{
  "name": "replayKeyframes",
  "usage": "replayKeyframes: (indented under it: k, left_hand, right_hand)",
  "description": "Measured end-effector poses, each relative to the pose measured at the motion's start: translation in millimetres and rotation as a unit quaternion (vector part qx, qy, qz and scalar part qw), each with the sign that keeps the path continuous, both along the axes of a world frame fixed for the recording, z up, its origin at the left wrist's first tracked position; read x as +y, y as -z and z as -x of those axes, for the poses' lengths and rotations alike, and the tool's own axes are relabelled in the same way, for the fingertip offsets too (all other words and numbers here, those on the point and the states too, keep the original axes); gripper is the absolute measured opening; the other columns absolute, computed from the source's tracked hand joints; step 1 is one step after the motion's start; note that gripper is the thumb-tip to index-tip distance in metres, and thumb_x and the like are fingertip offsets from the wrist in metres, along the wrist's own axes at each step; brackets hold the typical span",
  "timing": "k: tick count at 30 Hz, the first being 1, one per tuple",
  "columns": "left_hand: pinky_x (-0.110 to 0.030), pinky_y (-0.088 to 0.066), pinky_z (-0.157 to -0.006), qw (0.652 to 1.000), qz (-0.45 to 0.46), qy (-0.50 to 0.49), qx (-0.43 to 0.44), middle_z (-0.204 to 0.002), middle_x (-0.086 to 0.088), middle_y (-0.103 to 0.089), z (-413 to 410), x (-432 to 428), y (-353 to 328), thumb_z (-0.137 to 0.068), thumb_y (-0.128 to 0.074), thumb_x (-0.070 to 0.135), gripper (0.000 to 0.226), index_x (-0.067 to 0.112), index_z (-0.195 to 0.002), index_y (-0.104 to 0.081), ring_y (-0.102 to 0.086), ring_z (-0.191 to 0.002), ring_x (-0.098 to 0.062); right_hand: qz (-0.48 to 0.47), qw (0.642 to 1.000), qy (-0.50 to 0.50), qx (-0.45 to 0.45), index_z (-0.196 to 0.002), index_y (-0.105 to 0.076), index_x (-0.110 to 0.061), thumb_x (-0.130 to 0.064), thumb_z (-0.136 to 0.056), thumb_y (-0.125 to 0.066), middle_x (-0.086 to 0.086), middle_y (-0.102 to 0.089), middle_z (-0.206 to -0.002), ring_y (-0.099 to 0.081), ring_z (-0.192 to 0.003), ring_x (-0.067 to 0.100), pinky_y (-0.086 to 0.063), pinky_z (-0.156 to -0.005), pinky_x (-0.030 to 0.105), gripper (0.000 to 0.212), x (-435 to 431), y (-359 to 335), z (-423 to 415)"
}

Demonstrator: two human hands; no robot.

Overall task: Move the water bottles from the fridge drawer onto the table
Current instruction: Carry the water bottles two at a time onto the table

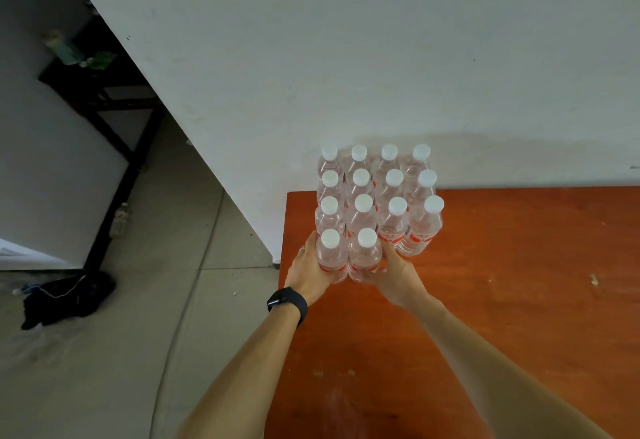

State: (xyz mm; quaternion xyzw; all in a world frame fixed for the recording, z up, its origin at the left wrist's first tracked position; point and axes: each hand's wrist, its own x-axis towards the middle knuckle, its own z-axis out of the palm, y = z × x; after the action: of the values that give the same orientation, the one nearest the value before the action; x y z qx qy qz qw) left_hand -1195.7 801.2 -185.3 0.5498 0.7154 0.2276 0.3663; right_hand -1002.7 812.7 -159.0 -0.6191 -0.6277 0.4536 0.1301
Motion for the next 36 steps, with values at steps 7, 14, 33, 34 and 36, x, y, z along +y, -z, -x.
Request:
replayKeyframes:
  k: [7,14,33,34,36]
  left_hand:
    - [-0.039,-0.056,-0.09,0.999,0.015,-0.004,0.03,-0.137,0.005,-0.058,-1.3,-4.0,6.1,-0.072,-0.078,0.062,0.084,0.039,-0.142,-0.037,-0.061,-0.121,-0.021]
    - [-0.056,-0.043,-0.109,0.997,0.067,-0.025,0.021,-0.161,-0.003,-0.032,-0.9,-19.0,-6.8,-0.068,-0.081,0.065,0.118,0.029,-0.157,-0.012,-0.039,-0.144,-0.032]
    - [-0.042,-0.044,-0.107,0.911,-0.044,0.355,0.206,-0.151,-0.001,-0.043,-239.7,-161.0,-84.3,-0.1,-0.05,0.042,0.05,0.027,-0.148,-0.043,-0.042,-0.137,-0.025]
    - [-0.043,-0.043,-0.108,0.896,-0.055,0.388,0.209,-0.152,-0.001,-0.043,-269.7,-174.8,-89.6,-0.1,-0.049,0.043,0.052,0.027,-0.149,-0.042,-0.04,-0.138,-0.025]
    - [-0.043,-0.043,-0.109,0.864,-0.087,0.449,0.21,-0.152,0.0,-0.043,-330.5,-203.6,-101.6,-0.1,-0.049,0.045,0.053,0.028,-0.15,-0.041,-0.04,-0.139,-0.025]
  right_hand:
    - [-0.024,1.0,-0.009,-0.013,-0.146,-0.038,-0.028,-0.036,-0.092,-0.07,-0.007,-0.058,-0.141,-0.06,-0.125,0.021,-0.055,-0.096,0.037,0.064,-3.4,-10.9,-6.7]
    - [-0.044,0.998,-0.007,-0.034,-0.153,-0.029,-0.027,-0.031,-0.094,-0.069,-0.002,-0.052,-0.147,-0.068,-0.107,0.026,-0.055,-0.073,0.024,0.072,-28.5,-33.6,-20.0]
    - [-0.154,0.967,0.123,-0.163,-0.131,-0.061,-0.036,-0.041,-0.1,-0.057,-0.007,-0.052,-0.147,-0.036,-0.144,0.02,-0.029,-0.116,0.034,0.033,-284.7,-77.4,-257.1]
    - [-0.157,0.961,0.152,-0.17,-0.131,-0.062,-0.035,-0.04,-0.099,-0.057,-0.007,-0.052,-0.147,-0.036,-0.144,0.02,-0.028,-0.117,0.034,0.032,-309.8,-81.4,-278.5]
    - [-0.159,0.945,0.22,-0.182,-0.132,-0.061,-0.036,-0.041,-0.099,-0.056,-0.007,-0.051,-0.148,-0.035,-0.145,0.021,-0.028,-0.117,0.037,0.033,-361.3,-91.1,-320.3]
